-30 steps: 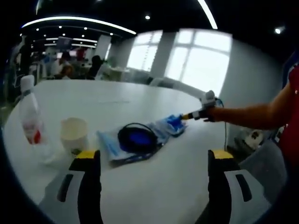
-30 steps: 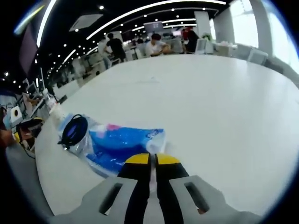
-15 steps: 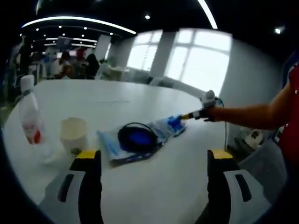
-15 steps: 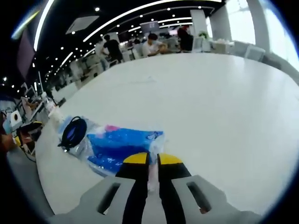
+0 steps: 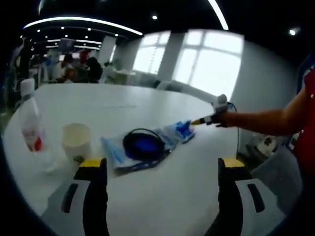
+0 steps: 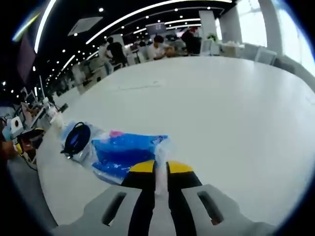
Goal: Arrange the tabletop items into an orderly group along one side of the table until the central work area is clear of visible clutter.
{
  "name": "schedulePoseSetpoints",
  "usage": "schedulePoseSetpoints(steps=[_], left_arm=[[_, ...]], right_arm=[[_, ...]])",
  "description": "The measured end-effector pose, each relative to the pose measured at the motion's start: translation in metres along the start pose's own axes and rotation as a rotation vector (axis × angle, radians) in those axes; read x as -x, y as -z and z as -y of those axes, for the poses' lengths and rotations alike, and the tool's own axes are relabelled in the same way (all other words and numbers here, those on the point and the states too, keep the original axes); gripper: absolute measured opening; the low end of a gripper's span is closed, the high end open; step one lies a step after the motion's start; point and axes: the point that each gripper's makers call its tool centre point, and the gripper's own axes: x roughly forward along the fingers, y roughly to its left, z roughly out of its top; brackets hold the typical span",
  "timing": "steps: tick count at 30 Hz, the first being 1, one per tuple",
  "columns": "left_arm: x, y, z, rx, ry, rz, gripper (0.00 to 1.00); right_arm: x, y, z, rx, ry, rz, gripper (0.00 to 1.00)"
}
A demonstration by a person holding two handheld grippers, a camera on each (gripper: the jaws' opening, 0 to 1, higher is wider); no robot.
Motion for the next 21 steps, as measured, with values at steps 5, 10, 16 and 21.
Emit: schedulePoseSetpoints(steps=[5, 10, 16, 21], left_arm=[[0.0, 0.0, 0.002, -0.003, 0.007, -0.002, 0.91], [0.0, -0.001, 0.003, -0.002, 0.012, 0.001, 0.91], [-0.001, -0.001, 0.005, -0.004, 0.019, 0.002, 0.91], [-0.002, -0.001, 0.007, -0.005, 0.026, 0.002, 0.91]], right_arm=[[0.01, -0.004, 0.006, -0.008, 0.024, 0.021, 0.09], [0.021, -0.01, 0.012, -0.034, 0.05, 0.059, 0.14], [0.031, -0.019, 0.011, -0.023, 0.064, 0.079, 0.15], [0.037, -0.035, 0.003, 0.004, 0.068, 0.109, 0.22]])
